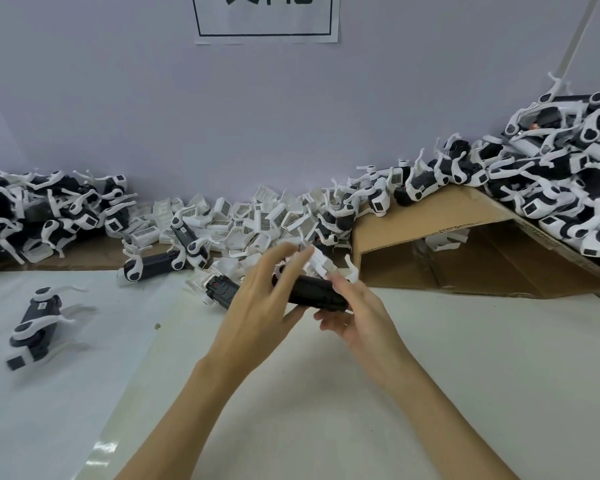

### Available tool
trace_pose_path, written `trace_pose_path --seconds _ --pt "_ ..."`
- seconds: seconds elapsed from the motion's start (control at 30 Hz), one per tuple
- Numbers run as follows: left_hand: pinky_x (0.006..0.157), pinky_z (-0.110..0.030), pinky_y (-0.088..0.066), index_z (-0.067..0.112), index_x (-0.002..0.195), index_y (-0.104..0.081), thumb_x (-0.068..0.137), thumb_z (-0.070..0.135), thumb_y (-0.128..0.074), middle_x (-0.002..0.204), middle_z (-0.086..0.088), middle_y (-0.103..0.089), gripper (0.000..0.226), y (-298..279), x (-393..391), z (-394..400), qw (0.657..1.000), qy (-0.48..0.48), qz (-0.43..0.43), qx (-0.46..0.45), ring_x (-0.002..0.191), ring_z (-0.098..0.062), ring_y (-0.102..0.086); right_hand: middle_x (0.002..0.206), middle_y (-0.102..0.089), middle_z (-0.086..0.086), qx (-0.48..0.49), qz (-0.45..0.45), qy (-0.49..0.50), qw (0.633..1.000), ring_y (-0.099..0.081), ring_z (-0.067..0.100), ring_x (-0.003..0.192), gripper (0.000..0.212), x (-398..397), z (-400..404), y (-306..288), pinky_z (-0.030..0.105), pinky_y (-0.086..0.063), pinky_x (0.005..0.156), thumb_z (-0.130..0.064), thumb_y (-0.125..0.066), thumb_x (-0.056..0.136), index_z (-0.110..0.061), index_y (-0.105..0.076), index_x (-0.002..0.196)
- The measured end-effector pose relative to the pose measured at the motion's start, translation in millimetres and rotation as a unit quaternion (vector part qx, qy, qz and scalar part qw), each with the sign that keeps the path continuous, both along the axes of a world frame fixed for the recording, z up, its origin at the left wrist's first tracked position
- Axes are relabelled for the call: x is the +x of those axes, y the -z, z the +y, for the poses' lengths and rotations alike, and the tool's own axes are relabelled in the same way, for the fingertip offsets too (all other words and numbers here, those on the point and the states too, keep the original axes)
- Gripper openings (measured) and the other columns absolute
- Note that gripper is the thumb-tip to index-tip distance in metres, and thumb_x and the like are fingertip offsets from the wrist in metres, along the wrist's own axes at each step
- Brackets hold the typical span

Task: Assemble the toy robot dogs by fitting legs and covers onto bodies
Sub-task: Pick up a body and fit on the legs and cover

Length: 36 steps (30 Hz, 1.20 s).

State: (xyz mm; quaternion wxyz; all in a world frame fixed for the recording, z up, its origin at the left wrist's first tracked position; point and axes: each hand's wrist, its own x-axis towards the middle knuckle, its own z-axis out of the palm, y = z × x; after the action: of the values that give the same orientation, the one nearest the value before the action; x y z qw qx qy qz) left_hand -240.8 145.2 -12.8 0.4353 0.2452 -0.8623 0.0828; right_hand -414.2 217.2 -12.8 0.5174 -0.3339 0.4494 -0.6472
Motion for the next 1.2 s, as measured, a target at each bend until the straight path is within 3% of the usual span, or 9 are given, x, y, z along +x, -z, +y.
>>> trace_pose_path --seconds 0.17,0.3,0.43,0.53,0.63,0.77,0.87,1.03,1.2 --pt "0.125 -0.019 -0.019 0.031 0.165 -0.021 0.081 0.011 -0.076 0.167 0.003 -0.017 0.103 0.1 -3.6 4.5 0.961 0.062 0.117 0.243 0.160 -0.016 -0.017 0.123 -0.074 0.002 -0.076 0.015 -0.018 0.997 -0.071 0.020 0.113 0.050 -6.1 1.0 -4.1 0.027 -0.058 0.083 -0.031 -0.078 0.087 -0.022 -0.064 0.134" --pt "0.101 -0.022 -0.047 0.047 0.159 -0.015 0.084 0.011 -0.066 0.142 0.024 -0.045 0.098 -2.5 -5.7 9.3 0.890 0.142 0.176 0.396 0.131 -0.015 -0.054 0.135 -0.069 -0.001 -0.115 0.037 -0.023 0.992 -0.066 0.020 0.127 0.059 -7.0 0.8 -1.7 0.033 -0.057 0.099 -0.024 -0.080 0.089 -0.019 -0.058 0.144" --pt "0.085 -0.019 -0.049 0.048 0.153 -0.033 0.090 0.037 -0.074 0.121 0.008 -0.068 0.076 -8.8 -2.2 7.7 0.825 0.145 0.205 0.506 0.111 -0.014 -0.071 0.139 -0.066 0.010 -0.128 -0.032 -0.029 0.991 -0.062 0.026 0.132 0.053 -10.6 0.7 -4.1 0.034 -0.051 0.110 -0.016 -0.075 0.090 -0.010 -0.060 0.141" --pt "0.079 -0.026 -0.050 0.042 0.139 -0.055 0.083 0.056 -0.078 0.121 0.011 -0.073 0.062 -12.7 1.2 4.7 0.804 0.122 0.230 0.535 0.110 -0.022 -0.072 0.142 -0.064 0.016 -0.126 -0.092 -0.048 0.987 -0.061 0.027 0.134 0.051 -11.2 -0.1 -4.0 0.035 -0.049 0.112 -0.010 -0.071 0.093 -0.007 -0.057 0.142" --pt "0.093 -0.034 -0.049 0.039 0.131 -0.068 0.072 0.062 -0.084 0.130 0.007 -0.071 0.065 -13.8 2.3 2.0 0.779 0.125 0.274 0.550 0.111 -0.029 -0.070 0.138 -0.066 0.019 -0.119 -0.098 -0.067 0.986 -0.060 0.028 0.135 0.051 -9.2 -0.7 -4.5 0.035 -0.049 0.112 -0.012 -0.071 0.093 -0.002 -0.056 0.142" --pt "0.098 -0.035 -0.041 0.039 0.135 -0.068 0.075 0.054 -0.086 0.145 0.009 -0.064 0.065 -15.9 11.2 -0.7 0.758 0.165 0.277 0.568 0.099 -0.022 -0.051 0.139 -0.067 0.011 -0.135 0.021 -0.060 0.989 -0.059 0.024 0.136 0.055 -8.6 0.9 -1.8 0.037 -0.045 0.117 -0.028 -0.075 0.093 -0.006 -0.059 0.141" --pt "0.115 -0.037 -0.036 0.042 0.136 -0.069 0.082 0.041 -0.085 0.151 0.021 -0.058 0.056 -18.1 15.5 -1.4 0.766 0.209 0.241 0.558 0.130 -0.014 -0.056 0.140 -0.066 0.007 -0.151 0.107 -0.052 0.981 -0.057 0.024 0.138 0.055 -16.7 2.9 -2.2 0.043 -0.041 0.118 -0.035 -0.077 0.093 -0.014 -0.059 0.141" --pt "0.109 -0.032 -0.040 0.025 0.122 -0.072 0.083 0.048 -0.082 0.136 0.019 -0.069 0.046 -15.7 10.2 -0.4 0.774 0.194 0.204 0.568 0.130 0.001 -0.059 0.140 -0.065 0.014 -0.142 0.053 -0.081 0.985 -0.056 0.028 0.138 0.055 -27.1 4.0 -5.8 0.040 -0.048 0.114 -0.036 -0.075 0.096 -0.007 -0.058 0.141" --pt "0.101 -0.034 -0.052 0.026 0.132 -0.069 0.078 0.038 -0.089 0.133 0.007 -0.071 0.059 -14.2 11.5 -1.7 0.774 0.205 0.199 0.565 0.118 -0.015 -0.068 0.143 -0.063 0.014 -0.091 0.013 -0.121 0.988 -0.060 0.037 0.134 0.060 -33.3 3.6 -6.5 0.044 -0.057 0.102 -0.039 -0.068 0.098 -0.020 -0.049 0.152"
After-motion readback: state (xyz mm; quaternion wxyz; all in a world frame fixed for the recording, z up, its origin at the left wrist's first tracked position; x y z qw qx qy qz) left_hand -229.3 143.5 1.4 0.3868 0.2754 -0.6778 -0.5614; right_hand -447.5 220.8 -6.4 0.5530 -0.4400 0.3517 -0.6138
